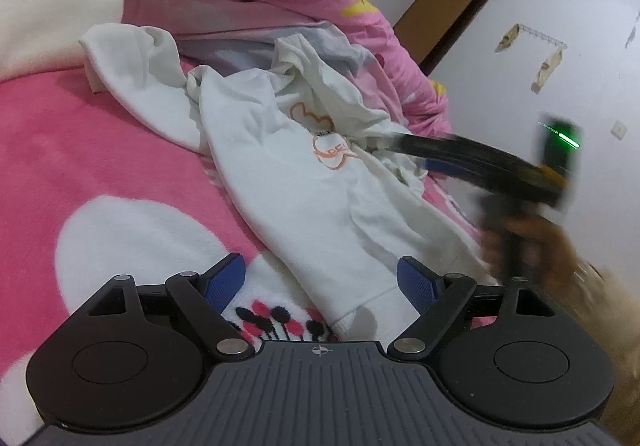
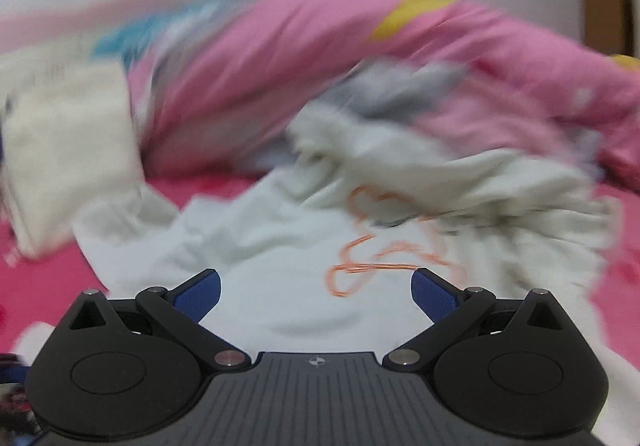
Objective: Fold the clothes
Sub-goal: 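Move the right gripper back and lower the left gripper to the sweatshirt hem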
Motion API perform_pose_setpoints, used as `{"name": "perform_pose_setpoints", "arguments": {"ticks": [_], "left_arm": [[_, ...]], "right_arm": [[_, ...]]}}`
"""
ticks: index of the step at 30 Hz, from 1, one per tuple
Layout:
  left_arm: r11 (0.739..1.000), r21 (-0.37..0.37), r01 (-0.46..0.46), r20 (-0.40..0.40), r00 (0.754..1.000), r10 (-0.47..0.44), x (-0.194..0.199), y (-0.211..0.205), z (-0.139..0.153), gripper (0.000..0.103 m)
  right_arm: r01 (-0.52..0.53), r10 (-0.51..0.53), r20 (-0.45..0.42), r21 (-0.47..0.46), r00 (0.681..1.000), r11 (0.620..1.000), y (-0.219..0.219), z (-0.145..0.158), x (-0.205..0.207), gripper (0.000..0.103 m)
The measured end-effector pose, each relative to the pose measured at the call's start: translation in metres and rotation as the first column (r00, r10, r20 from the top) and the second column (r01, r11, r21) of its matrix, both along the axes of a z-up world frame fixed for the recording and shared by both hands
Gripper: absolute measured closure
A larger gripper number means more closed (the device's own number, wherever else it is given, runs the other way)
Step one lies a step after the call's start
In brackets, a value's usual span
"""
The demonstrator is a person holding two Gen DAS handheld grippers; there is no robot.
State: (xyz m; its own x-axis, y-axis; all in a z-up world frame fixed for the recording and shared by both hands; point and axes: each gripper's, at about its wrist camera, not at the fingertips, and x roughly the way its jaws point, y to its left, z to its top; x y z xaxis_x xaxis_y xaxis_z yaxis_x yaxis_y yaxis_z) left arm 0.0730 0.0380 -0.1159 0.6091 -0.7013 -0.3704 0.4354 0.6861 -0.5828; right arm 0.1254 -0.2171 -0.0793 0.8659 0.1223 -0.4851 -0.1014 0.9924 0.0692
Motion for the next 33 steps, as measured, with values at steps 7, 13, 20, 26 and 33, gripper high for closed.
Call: {"name": "perform_pose_setpoints", "arguments": {"ticks": [7, 13, 20, 26, 33], "left_arm": [[0.999, -0.022, 0.031, -0.032, 0.999, -0.031, -0.012, -0.001, 0.006, 0.021], [0.999, -0.014, 0.035, -0.069, 0.997, -0.036, -0.034, -0.006, 0.005, 0.025], [1.0, 0.008, -0.007, -0.099, 0.995, 0.008, -0.038, -0.017, 0.004, 0.029], [0.999, 0.044, -0.02, -0.089, 0.996, 0.024, -0.035, -0.024, 0.004, 0.032], [0.997, 0.065, -0.03, -0.079, 0.996, 0.035, -0.037, -0.029, 0.003, 0.035]], "right_arm": [[0.241, -0.245, 0.021, 0.107, 0.969, 0.965, -0.092, 0.024, -0.127, 0.0], [0.382, -0.383, -0.052, 0.273, 0.922, 0.883, -0.148, 0.008, -0.181, 0.005], [0.455, -0.43, -0.175, 0.51, 0.886, 0.73, -0.195, -0.023, -0.185, 0.02], [0.523, -0.485, -0.223, 0.528, 0.846, 0.669, -0.234, -0.043, -0.168, 0.031], [0.473, -0.396, -0.259, 0.429, 0.881, 0.77, -0.241, -0.053, -0.129, 0.047]]}}
